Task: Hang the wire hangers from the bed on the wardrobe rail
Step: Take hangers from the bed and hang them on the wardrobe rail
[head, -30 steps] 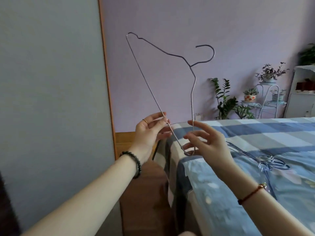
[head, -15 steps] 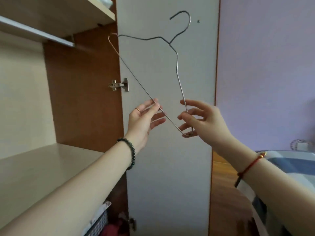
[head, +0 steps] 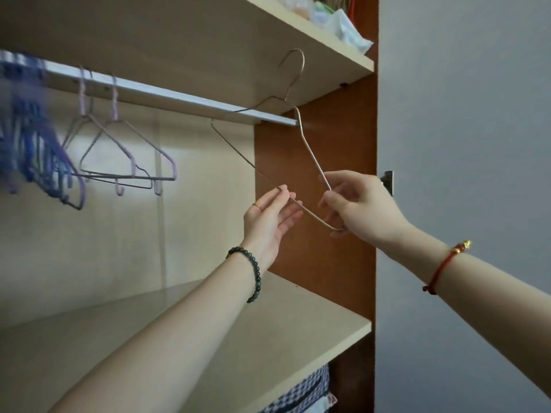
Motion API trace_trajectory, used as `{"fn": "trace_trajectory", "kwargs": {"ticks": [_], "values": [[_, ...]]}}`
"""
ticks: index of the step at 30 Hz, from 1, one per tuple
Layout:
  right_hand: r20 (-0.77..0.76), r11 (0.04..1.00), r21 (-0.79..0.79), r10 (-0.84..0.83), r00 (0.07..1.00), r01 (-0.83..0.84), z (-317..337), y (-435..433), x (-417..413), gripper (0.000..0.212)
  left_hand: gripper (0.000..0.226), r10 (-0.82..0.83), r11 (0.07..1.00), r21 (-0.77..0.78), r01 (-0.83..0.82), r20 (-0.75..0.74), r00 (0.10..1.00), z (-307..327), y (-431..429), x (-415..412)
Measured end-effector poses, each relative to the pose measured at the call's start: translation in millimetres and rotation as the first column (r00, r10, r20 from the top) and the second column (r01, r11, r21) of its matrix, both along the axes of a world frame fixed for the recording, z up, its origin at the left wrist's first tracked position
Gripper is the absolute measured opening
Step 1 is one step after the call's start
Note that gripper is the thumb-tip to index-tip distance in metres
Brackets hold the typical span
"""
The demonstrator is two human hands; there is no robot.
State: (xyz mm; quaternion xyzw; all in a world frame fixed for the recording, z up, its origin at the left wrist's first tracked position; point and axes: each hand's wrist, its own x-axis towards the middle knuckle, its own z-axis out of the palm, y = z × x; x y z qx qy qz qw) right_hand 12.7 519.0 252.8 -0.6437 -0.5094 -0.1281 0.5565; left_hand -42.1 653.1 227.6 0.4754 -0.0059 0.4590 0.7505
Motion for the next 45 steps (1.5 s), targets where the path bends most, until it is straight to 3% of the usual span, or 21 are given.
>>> {"fn": "trace_trajectory", "kwargs": {"ticks": [11,23,31,38,45], "values": [[0.074,0.991,-0.009,0.137,0.988,-0.137,56.5,139.4,-39.3,0.033,0.009,0.157,0.979,-0.150,-0.136,0.140,0.978,42.7,109.8,-51.7],[0.036,0.980,-0.026,0.199,0.979,-0.198,97.4,224.6,-69.0,0.035,0.020,0.156,0.958,-0.281,-0.056,0.346,0.925,68.9,175.5,-56.7],[0.041,0.956,-0.149,0.262,0.964,-0.253,94.6,235.6,-77.5,0.044,0.020,0.190,0.942,-0.325,-0.083,0.311,0.931,57.6,197.7,-57.0],[-0.059,0.914,-0.192,0.353,0.934,-0.357,81.3,224.6,-72.4,0.042,0.017,0.235,0.927,-0.347,-0.142,0.242,0.941,52.1,182.1,-69.1],[-0.045,0.934,-0.206,0.288,0.956,-0.291,68.9,187.1,-43.8,0.040,0.021,0.160,0.932,-0.344,-0.112,0.115,0.980,32.1,157.4,-58.2]]}}
